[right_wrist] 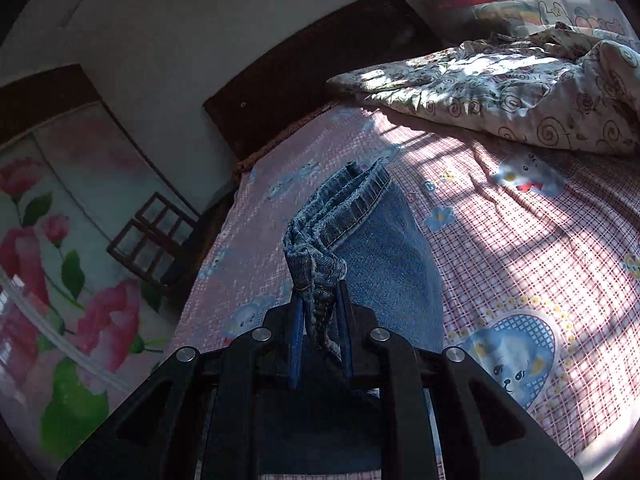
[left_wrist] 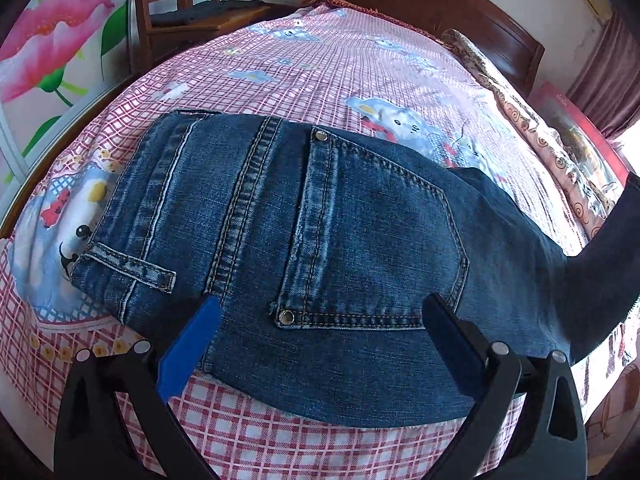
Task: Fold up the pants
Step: 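Lower the leg hems onto the jeans and open the right gripper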
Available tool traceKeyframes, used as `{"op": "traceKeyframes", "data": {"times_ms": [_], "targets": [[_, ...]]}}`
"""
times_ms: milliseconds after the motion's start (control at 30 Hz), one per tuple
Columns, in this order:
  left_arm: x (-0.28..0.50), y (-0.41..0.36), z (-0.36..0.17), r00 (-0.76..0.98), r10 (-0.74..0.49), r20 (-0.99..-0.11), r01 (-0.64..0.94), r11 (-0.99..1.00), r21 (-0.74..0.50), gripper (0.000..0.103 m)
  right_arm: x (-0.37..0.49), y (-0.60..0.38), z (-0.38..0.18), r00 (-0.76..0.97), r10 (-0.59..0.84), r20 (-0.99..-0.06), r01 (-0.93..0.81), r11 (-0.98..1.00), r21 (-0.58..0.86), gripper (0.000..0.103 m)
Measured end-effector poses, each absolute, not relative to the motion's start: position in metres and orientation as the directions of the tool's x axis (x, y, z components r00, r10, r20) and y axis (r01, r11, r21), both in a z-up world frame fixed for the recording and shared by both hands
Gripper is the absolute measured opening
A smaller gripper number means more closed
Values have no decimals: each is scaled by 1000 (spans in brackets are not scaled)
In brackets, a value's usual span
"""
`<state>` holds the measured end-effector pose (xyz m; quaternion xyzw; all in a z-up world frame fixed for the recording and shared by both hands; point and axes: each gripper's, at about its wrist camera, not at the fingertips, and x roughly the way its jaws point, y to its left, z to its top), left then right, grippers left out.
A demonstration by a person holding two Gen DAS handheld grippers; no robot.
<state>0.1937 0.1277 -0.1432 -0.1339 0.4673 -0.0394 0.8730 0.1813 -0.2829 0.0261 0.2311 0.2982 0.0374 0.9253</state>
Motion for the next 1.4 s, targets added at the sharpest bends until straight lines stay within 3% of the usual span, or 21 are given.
{"op": "traceKeyframes", "data": {"times_ms": [167, 333, 433, 600, 733, 800, 833, 867, 933, 1000, 1067, 1133, 1233, 1267, 1333, 1400], "targets": [[192, 117, -146, 569, -149, -808, -21, 981, -195, 101, 190, -177, -24, 725, 197, -660, -58, 972, 226, 14], [189, 120, -146, 576, -167, -800, -12, 977, -212, 101, 183, -107, -112, 627, 63, -776, -160, 986, -49, 14], [189, 123, -145, 576, -181, -797, -9, 974, -228, 101, 171, -89, -144, 645, -63, -762, -186, 954, -237, 14], [186, 115, -147, 581, -151, -800, 5, 983, -182, 101, 175, -84, -137, 675, -50, -736, -166, 962, -218, 14], [186, 111, -148, 578, -127, -806, 8, 989, -151, 101, 166, -60, -147, 665, -102, -740, -262, 896, -359, 14], [187, 112, -148, 576, -131, -807, 7, 988, -155, 101, 161, -57, -161, 675, -140, -724, -272, 866, -420, 17], [188, 112, -148, 573, -130, -810, 6, 988, -154, 101, 156, -57, -158, 694, -159, -702, -270, 847, -459, 28], [189, 113, -148, 572, -132, -810, 7, 988, -156, 101, 152, -60, -151, 680, -127, -722, -300, 851, -432, 43], [189, 115, -147, 571, -145, -808, 5, 985, -173, 101, 145, -81, -121, 609, 97, -787, -367, 914, -171, 56], [189, 116, -147, 571, -152, -806, 6, 983, -182, 101, 147, -114, -92, 617, 197, -761, -293, 956, 10, 56], [189, 116, -147, 576, -154, -803, 4, 983, -185, 101, 162, -156, -80, 655, 171, -736, -123, 985, 120, 56], [188, 116, -147, 580, -154, -800, 1, 982, -188, 101, 179, -177, -90, 656, 68, -752, -25, 997, 68, 56], [186, 123, -143, 585, -173, -793, -20, 973, -228, 101, 198, -174, -140, 537, -17, -843, -61, 996, -60, 56], [184, 127, -140, 587, -183, -788, -33, 968, -250, 101, 196, -169, -153, 546, -42, -837, -84, 991, -104, 58], [177, 142, -134, 592, -187, -784, -70, 957, -281, 101, 190, -178, -154, 588, -45, -808, -34, 996, -80, 67], [165, 167, -128, 603, -202, -772, -119, 934, -337, 101, 194, -185, -155, 575, -22, -818, -8, 999, -32, 67]]}}
